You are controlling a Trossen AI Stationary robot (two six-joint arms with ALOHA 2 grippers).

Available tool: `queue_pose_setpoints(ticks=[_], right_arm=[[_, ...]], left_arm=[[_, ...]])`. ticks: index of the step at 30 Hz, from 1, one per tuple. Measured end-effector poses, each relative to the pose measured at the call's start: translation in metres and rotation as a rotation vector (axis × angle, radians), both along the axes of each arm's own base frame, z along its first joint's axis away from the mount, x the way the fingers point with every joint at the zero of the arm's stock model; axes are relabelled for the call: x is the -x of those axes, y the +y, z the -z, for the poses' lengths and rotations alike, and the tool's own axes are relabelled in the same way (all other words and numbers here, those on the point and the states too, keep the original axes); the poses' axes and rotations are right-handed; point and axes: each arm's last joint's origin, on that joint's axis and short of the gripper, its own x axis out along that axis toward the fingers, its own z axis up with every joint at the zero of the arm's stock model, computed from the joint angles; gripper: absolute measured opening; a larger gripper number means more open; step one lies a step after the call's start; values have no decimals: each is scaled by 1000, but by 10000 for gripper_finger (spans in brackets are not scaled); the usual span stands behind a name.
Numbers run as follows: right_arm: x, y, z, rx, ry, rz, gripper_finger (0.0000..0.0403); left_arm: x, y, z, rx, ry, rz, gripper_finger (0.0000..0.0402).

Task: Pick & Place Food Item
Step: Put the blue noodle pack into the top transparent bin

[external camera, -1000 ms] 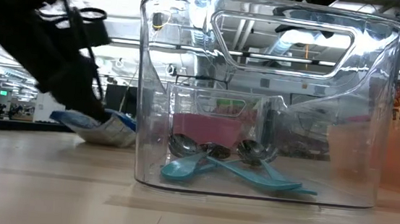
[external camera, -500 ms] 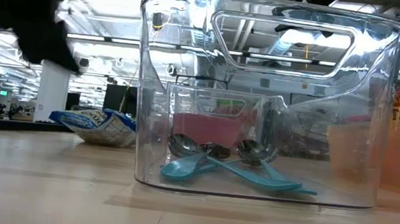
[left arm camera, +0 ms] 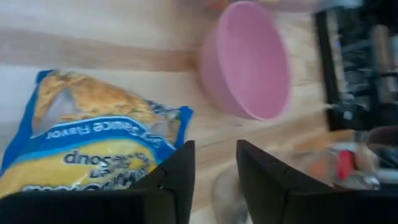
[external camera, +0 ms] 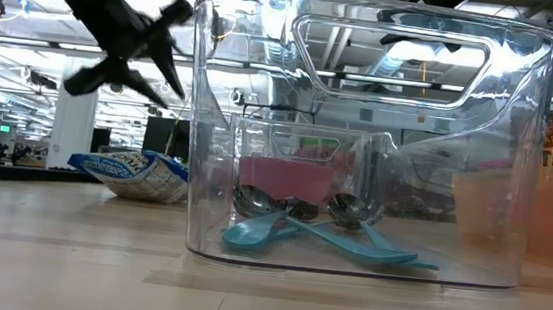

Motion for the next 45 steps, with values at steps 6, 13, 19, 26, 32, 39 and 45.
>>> queue_pose_setpoints(ticks=[6,13,19,26,32,39,45], right_arm=[[0,0,0,-1,3,0,116],[2,0,4,-6,46,-1,116],[2,0,17,-34,64,15,116],[2,7,30,-76,74,10,116],[-1,11,27,-62,42,-13,116],[-2,11,25,-57,22,-14,116],[-2,11,25,-47,29,-20,116]], left_arm=[[-15,12,19,103,20,-116,157],[-30,2,45,133,105,-88,196],[-34,-16,70,165,246,9,198],[-7,-43,70,184,493,239,186],[34,-49,43,154,600,314,182],[57,-41,3,79,281,204,181],[57,-30,8,133,330,78,168]])
